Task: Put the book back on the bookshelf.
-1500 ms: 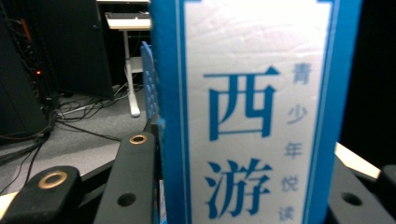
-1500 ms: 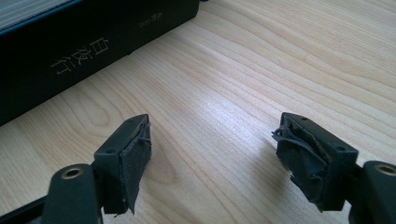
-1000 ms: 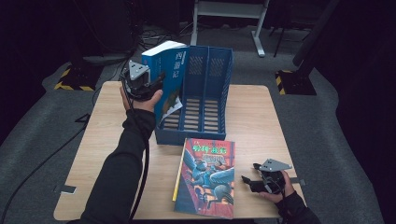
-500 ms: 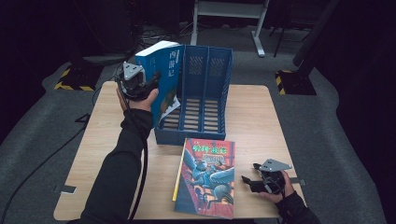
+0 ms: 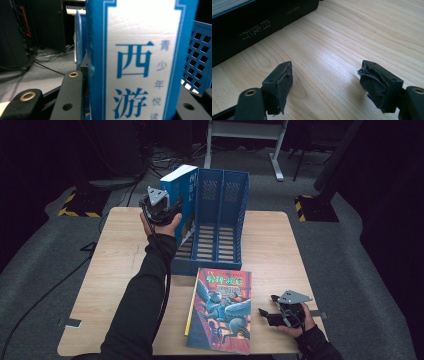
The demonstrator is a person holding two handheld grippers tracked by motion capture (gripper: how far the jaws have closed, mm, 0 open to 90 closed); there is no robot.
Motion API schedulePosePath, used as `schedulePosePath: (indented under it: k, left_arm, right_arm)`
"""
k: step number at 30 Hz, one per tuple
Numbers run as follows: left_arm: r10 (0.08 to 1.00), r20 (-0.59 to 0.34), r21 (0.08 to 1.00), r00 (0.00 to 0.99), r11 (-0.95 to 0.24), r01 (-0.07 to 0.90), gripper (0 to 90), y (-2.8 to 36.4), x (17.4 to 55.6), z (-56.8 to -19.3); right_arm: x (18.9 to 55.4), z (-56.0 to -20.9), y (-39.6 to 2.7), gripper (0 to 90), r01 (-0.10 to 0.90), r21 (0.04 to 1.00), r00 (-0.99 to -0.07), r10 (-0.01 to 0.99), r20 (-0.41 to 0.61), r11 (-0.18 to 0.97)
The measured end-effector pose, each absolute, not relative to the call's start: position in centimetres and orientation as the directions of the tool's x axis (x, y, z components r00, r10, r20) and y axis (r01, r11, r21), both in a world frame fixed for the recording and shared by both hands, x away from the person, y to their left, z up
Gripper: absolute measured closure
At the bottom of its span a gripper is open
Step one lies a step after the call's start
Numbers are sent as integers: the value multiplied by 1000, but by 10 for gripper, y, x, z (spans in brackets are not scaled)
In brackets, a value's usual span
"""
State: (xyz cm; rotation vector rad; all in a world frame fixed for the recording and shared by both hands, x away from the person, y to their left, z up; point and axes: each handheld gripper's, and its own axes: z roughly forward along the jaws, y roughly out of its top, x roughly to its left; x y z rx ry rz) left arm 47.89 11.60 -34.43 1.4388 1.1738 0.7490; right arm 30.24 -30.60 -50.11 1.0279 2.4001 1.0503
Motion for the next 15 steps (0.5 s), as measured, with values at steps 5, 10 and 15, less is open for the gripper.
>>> schedulePosePath:
  k: [5, 10, 15]
  left_arm:
    - [937, -158, 962, 313, 74, 263, 603, 115, 482, -359]
    - [938, -158, 959, 308, 71, 275, 599, 115, 482, -364]
    - [939, -137, 963, 317, 50, 266, 584, 114, 478, -368]
  right_arm:
    - [302, -501, -306, 263, 486, 737, -687, 727, -9, 469]
    - [302, -501, -306, 263, 486, 737, -687, 726, -9, 469]
    - [302, -501, -306, 263, 486, 737, -688, 726, -9, 469]
